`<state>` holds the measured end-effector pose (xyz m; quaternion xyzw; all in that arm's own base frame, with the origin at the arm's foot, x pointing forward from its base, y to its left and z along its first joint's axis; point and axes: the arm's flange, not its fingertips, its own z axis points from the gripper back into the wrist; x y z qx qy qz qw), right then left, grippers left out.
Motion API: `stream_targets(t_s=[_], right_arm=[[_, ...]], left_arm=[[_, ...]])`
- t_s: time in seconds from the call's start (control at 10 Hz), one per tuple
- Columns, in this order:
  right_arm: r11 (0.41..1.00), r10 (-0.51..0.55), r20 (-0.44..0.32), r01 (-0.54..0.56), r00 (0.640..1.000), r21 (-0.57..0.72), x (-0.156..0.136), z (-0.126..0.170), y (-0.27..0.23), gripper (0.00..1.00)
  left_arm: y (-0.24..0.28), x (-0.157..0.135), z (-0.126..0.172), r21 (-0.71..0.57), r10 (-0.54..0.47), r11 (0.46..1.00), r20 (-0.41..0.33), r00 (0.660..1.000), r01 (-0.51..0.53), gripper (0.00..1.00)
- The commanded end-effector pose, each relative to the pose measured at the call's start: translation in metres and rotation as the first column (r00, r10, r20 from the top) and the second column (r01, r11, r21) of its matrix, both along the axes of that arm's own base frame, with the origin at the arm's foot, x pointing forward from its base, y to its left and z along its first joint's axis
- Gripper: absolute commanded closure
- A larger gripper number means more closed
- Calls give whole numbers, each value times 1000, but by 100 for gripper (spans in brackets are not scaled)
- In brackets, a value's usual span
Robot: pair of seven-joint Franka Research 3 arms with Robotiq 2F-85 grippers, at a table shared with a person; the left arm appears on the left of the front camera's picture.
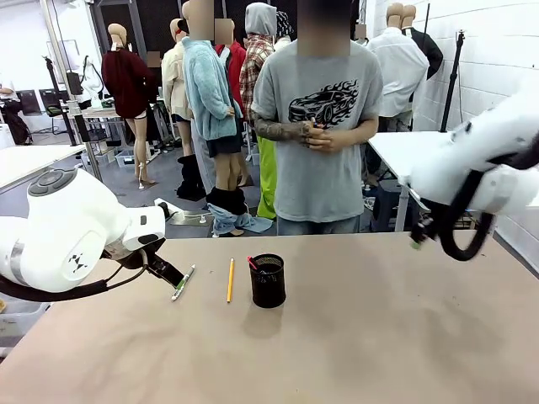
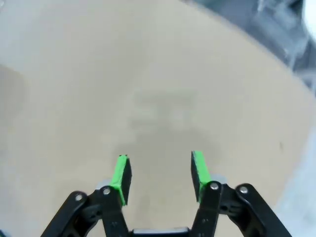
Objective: Place the pens into the pen holder.
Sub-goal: Pick up a writing instrument from the table and place it into the Pen holder.
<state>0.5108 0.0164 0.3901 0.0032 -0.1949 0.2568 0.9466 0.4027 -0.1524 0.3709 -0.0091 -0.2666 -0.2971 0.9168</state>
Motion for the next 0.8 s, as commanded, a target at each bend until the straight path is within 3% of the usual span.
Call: stream_targets(t_s=[0.0,0.2,0.5,0.7], right_arm=[[984,-175,-204,162,963,-78,22,61,49,39],[972,-235,-227,224,945,-71,21,61,36,39],[949,-315,-323,296,892,-108,16,53,34,39],[931,-366,-299,349,881,-108,12,46,33,0]], left_arm=[[2,0,0,-3,3,1000,0,1000,-3,0],[2,0,0,-3,3,1000,0,1000,-3,0],[2,0,0,-3,3,1000,0,1000,-3,0],[2,0,0,-3,3,1000,0,1000,-3,0]])
